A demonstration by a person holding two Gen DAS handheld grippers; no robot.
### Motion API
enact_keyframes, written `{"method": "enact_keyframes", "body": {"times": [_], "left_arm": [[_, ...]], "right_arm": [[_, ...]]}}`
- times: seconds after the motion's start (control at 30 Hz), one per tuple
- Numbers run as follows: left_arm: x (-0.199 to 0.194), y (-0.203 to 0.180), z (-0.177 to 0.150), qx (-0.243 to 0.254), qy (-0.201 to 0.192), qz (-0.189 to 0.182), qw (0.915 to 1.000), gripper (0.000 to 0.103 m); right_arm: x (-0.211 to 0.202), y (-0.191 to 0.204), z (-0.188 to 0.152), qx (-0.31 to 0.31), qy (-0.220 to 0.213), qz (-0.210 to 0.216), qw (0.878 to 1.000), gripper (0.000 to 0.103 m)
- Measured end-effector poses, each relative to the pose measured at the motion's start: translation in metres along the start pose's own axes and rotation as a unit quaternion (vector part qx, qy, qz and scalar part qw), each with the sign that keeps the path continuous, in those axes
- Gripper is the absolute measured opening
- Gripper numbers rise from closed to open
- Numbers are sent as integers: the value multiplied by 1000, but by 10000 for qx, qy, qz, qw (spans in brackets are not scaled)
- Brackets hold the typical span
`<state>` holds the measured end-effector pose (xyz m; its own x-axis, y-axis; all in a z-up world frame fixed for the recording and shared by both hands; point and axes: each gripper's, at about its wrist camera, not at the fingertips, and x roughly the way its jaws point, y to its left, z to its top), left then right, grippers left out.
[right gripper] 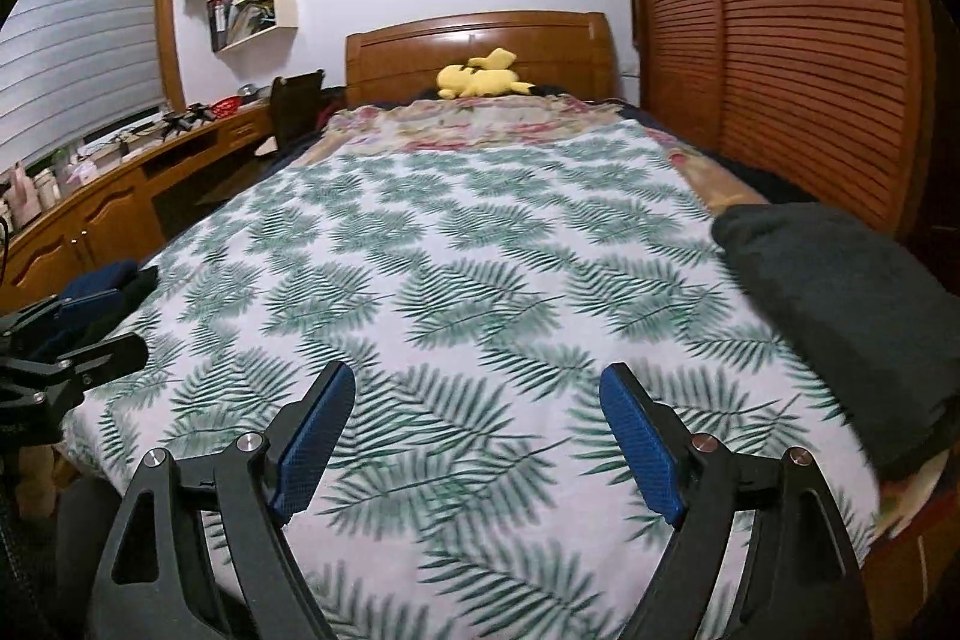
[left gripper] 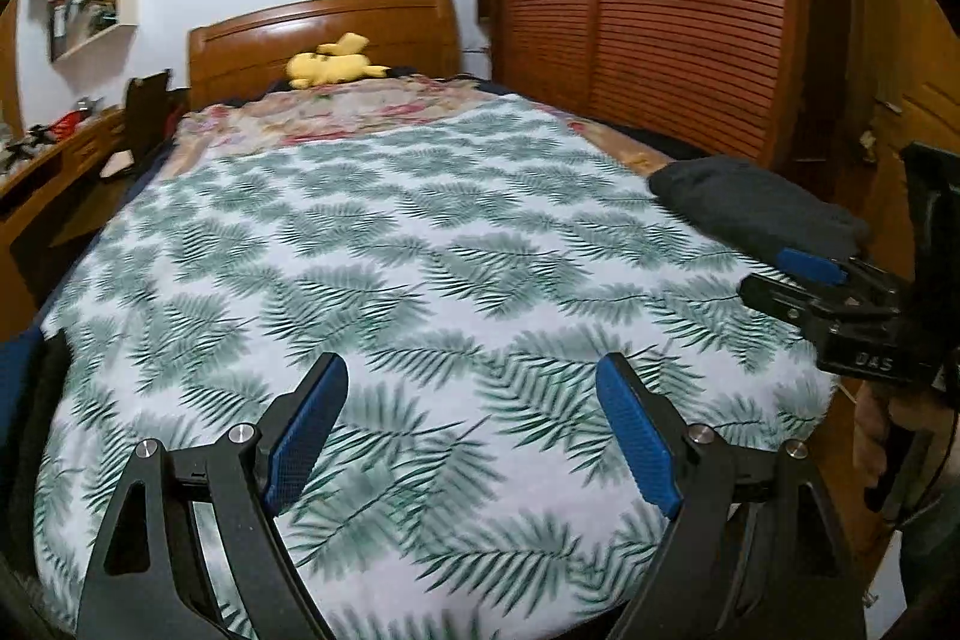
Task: Fold large clothes
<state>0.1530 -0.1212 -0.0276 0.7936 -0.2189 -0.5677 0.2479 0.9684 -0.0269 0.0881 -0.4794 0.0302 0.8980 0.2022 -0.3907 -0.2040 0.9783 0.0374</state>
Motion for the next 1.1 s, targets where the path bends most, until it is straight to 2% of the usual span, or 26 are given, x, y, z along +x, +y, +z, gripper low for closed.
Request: {"method": "enact_keyframes", "body": {"times": [0.3,0.57,0.83,1.1], "left_arm": [[-46,32,-18,-354,-144,317,9988,85],[-83,52,-21,-527,-396,594,9961,85],[-127,60,-10,-544,-955,847,9903,85],[-162,58,-2,-529,-1373,897,9850,85]], "right_arm": [[-13,27,-6,-49,-96,230,9997,85],[-17,49,-3,-127,-246,454,9986,85],[-38,67,12,-335,-720,520,9955,85],[-59,76,6,-402,-1161,452,9914,85]]}}
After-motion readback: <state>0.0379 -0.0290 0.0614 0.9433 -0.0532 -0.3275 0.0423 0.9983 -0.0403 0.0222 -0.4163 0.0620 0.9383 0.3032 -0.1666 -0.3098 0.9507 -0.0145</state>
